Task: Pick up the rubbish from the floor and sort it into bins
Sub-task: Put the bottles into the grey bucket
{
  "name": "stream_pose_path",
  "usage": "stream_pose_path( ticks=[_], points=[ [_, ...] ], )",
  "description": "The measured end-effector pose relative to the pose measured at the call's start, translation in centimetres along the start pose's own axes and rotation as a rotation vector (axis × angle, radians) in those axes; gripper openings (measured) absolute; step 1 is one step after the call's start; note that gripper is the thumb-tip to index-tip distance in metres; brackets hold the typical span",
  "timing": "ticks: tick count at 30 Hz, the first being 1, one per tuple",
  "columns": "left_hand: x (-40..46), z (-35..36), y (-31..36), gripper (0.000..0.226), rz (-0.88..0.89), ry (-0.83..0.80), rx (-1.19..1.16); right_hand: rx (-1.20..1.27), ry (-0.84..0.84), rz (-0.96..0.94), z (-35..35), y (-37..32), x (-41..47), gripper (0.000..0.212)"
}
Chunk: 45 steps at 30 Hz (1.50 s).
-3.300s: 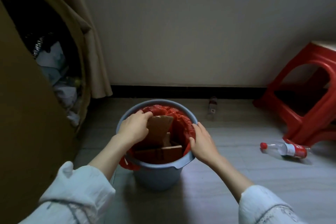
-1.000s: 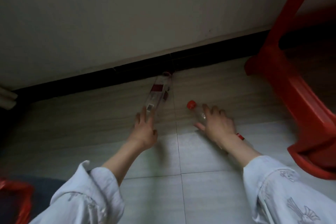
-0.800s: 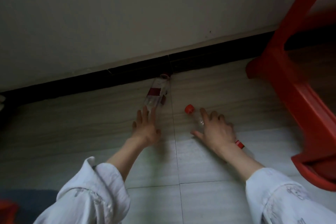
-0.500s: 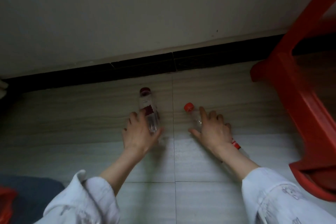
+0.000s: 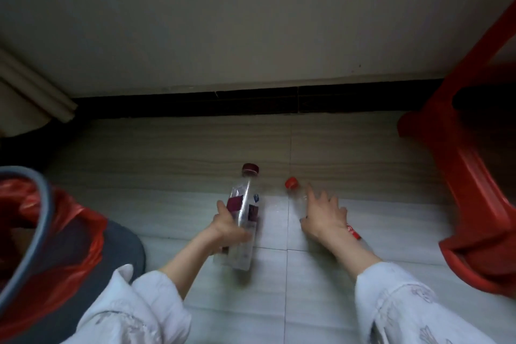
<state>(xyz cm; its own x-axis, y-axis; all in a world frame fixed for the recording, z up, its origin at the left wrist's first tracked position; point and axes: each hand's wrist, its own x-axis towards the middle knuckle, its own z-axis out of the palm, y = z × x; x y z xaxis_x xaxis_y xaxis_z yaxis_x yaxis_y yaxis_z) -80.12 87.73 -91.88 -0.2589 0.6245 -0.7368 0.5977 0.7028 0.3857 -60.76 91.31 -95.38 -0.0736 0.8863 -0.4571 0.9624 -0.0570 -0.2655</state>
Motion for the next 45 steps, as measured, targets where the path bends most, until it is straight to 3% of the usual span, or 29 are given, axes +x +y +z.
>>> stream_pose_path(
  ticks=[2, 4, 7, 10, 13, 16, 19, 23, 30, 33, 37, 40, 43, 45],
  points=[
    [-1.9, -1.6, -0.1, 0.08, 0.073, -0.023, -0.16, 0.156, 0.079, 0.015, -0.7, -1.4, -1.1, 0.074],
    [-3.8, -3.6, -0.1, 0.071, 0.153, -0.046, -0.292, 0.41, 0.169, 0.003, -2.0, -3.7, -2.5, 0.073],
    [-6.6, -7.7, -0.3, 0.08, 0.267, -0.031, -0.475, 0.815, 0.245, -0.031, -5.4, -7.8, -5.2, 0.067],
    [-9.5, -12.2, -0.8, 0.085, 0.379, -0.005, -0.629, 1.166, 0.211, -0.159, -8.9, -12.9, -8.1, 0.045],
    [-12.2, -16.7, -2.0, 0.083, 0.501, 0.038, -0.712, 1.323, 0.153, -0.343, -11.4, -19.1, -11.5, 0.024],
    [-14.3, -21.2, -3.6, 0.089, 0.569, 0.058, -0.818, 1.318, 0.169, -0.501, -13.1, -23.6, -14.0, 0.027],
    [-16.5, -25.9, -6.7, 0.078, 0.625, 0.041, -0.823, 1.334, 0.179, -0.56, -13.9, -28.0, -16.3, 0.04],
    [-18.1, -30.6, -11.7, 0.055, 0.613, 0.199, -0.834, 1.346, 0.159, -0.571, -13.8, -34.0, -17.9, 0.057],
    [-17.9, -33.8, -20.0, 0.064, 0.544, 0.378, -0.86, 1.441, 0.046, -0.506, -8.9, -39.3, -18.1, 0.055],
    [-17.2, -33.8, -22.1, 0.076, 0.482, 0.301, -0.758, 1.358, 0.071, -0.485, -7.3, -39.1, -17.7, 0.064],
    [-16.3, -33.2, -23.9, 0.092, 0.378, 0.248, -0.491, 1.3, 0.041, -0.42, -6.3, -39.1, -17.1, 0.098],
    [-14.8, -31.9, -25.3, 0.077, 0.236, 0.237, -0.243, 1.172, 0.013, -0.404, -4.1, -39.6, -17.0, 0.101],
    [-13.6, -30.6, -26.4, 0.084, 0.132, 0.269, -0.025, 0.992, -0.03, -0.408, -1.6, -40.3, -17.2, 0.11],
    [-13.3, -30.3, -26.4, 0.088, 0.146, 0.291, -0.006, 0.866, -0.006, -0.446, -0.6, -40.6, -17.4, 0.094]
  ],
)
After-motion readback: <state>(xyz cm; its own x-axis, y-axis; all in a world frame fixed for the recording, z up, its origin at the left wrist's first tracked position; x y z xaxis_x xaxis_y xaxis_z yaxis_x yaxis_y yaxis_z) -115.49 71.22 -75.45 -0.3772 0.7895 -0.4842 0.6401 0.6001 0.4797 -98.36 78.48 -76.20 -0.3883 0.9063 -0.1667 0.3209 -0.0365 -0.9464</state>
